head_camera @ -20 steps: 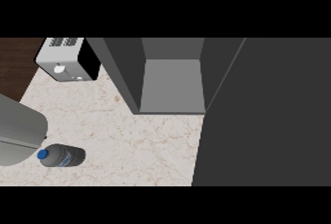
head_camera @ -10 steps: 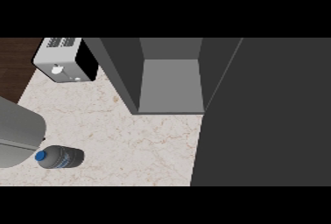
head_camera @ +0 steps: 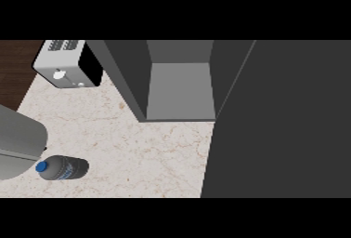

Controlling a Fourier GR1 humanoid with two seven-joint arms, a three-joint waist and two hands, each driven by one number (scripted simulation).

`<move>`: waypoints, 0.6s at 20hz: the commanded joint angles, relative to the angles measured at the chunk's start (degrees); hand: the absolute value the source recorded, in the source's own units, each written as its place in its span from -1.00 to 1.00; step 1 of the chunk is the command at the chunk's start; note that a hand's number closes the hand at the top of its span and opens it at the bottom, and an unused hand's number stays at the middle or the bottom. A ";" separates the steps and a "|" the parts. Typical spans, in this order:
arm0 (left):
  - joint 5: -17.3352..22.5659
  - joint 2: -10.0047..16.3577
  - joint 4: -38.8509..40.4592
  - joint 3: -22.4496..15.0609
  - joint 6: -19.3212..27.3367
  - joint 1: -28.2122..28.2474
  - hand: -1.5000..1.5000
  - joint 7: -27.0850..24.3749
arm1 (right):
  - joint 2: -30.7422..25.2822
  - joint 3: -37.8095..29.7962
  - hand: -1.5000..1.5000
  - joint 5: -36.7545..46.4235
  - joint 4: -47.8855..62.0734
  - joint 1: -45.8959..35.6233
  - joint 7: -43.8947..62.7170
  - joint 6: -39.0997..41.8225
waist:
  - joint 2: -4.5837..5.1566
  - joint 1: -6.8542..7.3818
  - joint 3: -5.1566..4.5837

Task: Pick up the bottled water, place it into the cabinet and close the cabinet

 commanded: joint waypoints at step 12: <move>-23.38 -2.46 23.20 -3.97 -7.06 -13.53 -1.00 -9.13 | -3.27 -1.23 -1.00 0.75 -8.52 0.13 3.20 -1.46 | 0.11 -0.24 0.01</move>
